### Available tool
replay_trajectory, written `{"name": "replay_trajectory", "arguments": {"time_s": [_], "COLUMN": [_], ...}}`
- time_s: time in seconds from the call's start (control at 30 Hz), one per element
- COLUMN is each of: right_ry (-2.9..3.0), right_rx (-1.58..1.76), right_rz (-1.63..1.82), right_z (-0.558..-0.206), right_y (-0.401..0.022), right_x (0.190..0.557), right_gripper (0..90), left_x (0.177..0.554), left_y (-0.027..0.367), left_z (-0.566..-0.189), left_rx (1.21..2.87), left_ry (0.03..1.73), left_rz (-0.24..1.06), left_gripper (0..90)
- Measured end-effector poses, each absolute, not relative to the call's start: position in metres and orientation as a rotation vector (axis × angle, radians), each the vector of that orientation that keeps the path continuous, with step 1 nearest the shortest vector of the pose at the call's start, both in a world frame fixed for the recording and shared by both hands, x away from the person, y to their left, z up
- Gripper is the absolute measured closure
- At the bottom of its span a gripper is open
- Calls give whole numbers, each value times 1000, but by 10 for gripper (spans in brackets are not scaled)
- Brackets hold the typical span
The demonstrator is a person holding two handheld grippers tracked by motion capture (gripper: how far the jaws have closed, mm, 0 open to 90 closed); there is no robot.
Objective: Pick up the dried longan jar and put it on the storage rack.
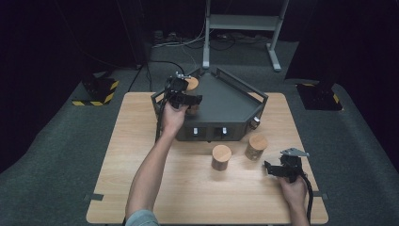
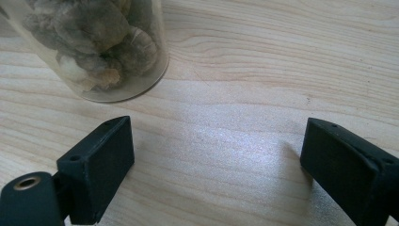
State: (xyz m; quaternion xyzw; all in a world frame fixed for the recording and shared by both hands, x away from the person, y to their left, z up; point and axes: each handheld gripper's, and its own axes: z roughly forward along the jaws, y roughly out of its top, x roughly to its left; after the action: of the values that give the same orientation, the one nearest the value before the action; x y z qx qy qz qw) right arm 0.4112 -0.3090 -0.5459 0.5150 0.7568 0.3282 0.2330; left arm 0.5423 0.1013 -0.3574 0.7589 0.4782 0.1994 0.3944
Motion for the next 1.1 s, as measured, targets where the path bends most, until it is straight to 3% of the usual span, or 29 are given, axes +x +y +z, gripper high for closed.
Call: {"name": "replay_trajectory", "arguments": {"time_s": [0.87, 1.1], "right_ry": [2079, 2079], "right_rx": [1413, 1413], "right_rz": [902, 902], "right_z": [-546, -546], "right_y": [-309, -309], "right_x": [411, 411], "right_gripper": [101, 101], "left_x": [557, 552], "left_y": [89, 84], "left_z": [-374, -378], "left_rx": [1961, 1995], "left_ry": [1243, 1196], "left_rz": [535, 596], "left_gripper": [262, 260]}}
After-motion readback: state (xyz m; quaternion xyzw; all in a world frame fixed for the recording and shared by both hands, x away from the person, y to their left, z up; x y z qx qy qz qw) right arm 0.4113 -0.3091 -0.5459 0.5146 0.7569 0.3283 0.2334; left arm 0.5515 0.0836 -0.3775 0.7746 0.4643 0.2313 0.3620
